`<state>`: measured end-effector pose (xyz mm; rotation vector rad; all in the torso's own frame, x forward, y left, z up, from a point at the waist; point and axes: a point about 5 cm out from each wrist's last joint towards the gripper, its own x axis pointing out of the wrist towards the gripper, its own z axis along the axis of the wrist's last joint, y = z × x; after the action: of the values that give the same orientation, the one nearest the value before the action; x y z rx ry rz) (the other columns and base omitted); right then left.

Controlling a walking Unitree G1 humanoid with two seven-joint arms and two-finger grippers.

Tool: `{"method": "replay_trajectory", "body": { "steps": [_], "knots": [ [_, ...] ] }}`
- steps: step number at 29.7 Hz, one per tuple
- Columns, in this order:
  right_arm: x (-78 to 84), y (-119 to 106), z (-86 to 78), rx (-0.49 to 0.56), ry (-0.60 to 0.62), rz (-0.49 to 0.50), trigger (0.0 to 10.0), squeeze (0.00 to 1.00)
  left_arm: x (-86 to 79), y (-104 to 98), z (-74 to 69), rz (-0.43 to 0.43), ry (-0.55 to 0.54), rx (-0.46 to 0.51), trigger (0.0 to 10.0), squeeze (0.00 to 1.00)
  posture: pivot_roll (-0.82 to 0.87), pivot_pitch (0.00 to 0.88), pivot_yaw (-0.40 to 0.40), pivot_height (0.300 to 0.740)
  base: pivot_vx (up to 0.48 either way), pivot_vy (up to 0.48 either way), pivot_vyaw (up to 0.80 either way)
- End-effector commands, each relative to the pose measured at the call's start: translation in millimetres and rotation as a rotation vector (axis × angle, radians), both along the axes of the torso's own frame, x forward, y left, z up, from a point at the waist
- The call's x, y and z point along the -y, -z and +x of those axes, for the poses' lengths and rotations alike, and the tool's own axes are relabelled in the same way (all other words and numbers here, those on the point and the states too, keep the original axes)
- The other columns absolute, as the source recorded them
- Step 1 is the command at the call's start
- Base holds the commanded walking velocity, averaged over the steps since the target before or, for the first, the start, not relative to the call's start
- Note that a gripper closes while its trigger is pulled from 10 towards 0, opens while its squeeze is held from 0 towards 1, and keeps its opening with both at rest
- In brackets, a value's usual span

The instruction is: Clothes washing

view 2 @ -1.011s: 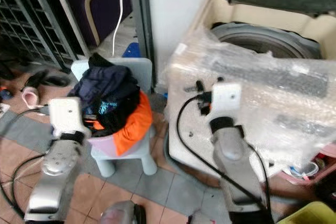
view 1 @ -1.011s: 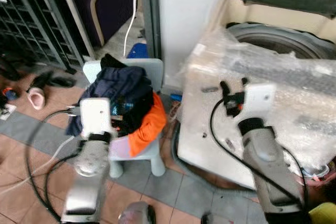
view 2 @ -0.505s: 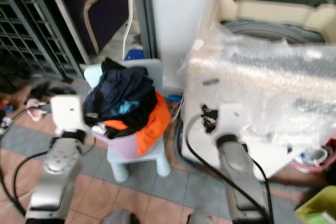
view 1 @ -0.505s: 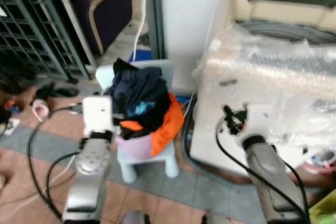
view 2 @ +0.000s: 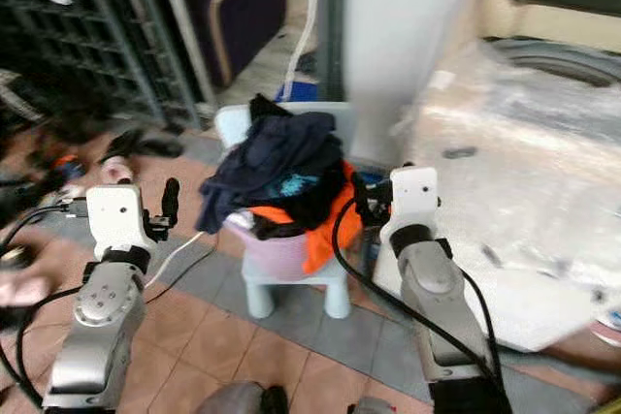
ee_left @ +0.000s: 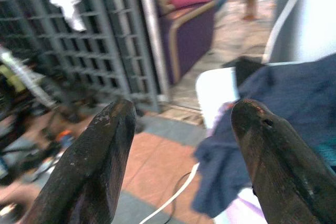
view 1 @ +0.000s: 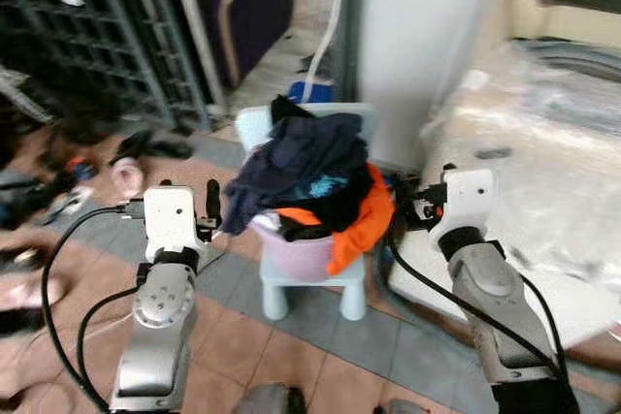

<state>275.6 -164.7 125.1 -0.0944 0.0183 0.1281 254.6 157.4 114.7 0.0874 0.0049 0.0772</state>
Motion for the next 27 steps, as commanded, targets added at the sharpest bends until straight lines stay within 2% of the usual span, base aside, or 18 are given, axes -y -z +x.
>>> {"method": "replay_trajectory", "body": {
  "steps": [1,5,9,11,13,14,16,17,18,27],
  "knots": [
    [-4.1,-3,5.2,0.004,-0.029,0.001,10.0,1.00,-1.3,-1,1.5,0.002,-0.003,0.000,10.0,0.00,-0.01,0.045,0.075,0.740,0.000,0.000,0.80],
    [-6.3,0,11.4,-0.022,-0.061,-0.018,10.0,1.00,-1.1,0,1.6,-0.003,-0.006,0.000,10.0,0.00,-0.01,0.044,0.071,0.740,0.000,0.000,0.69],
    [-7.7,5,17.1,-0.056,-0.077,-0.049,10.0,1.00,-0.8,1,0.8,-0.008,-0.005,-0.004,10.0,0.00,-0.01,0.048,0.067,0.740,0.247,0.000,0.00],
    [-7.1,10,21.2,-0.104,-0.084,-0.116,10.0,1.00,-0.4,2,0.1,-0.012,-0.002,-0.009,10.0,0.00,-0.01,0.052,0.064,0.740,0.381,0.000,0.00],
    [-7.4,12,22.4,-0.117,-0.090,-0.121,10.0,1.00,-0.9,2,0.0,-0.008,-0.003,-0.009,10.0,0.00,-0.01,0.052,0.064,0.740,0.379,0.000,0.00],
    [-9.0,13,24.7,-0.141,-0.108,-0.128,10.0,0.93,-1.8,3,-0.2,-0.006,-0.007,-0.015,10.0,0.00,-0.01,0.065,0.062,0.740,0.375,0.000,0.00],
    [-10.2,16,27.1,-0.164,-0.122,-0.162,10.0,0.45,-2.1,3,-0.3,-0.011,-0.003,-0.020,10.0,0.00,-0.01,0.065,0.062,0.740,0.354,0.000,0.00],
    [-11.0,17,28.9,-0.172,-0.127,-0.177,10.0,0.13,-2.0,2,-0.4,-0.014,0.000,-0.019,10.0,0.00,0.00,0.076,0.061,0.740,0.375,0.000,0.00],
    [-12.9,18,33.9,-0.193,-0.140,-0.211,10.0,0.00,-2.1,0,-0.8,-0.015,0.005,-0.015,10.0,0.00,0.00,0.093,0.064,0.740,0.394,0.000,0.00],
    [-13.2,18,47.2,-0.223,-0.100,-0.292,10.0,0.00,-7.2,0,-6.2,-0.003,0.002,-0.027,10.0,0.00,0.01,0.117,0.063,0.740,0.438,0.000,0.00]
  ]
}}
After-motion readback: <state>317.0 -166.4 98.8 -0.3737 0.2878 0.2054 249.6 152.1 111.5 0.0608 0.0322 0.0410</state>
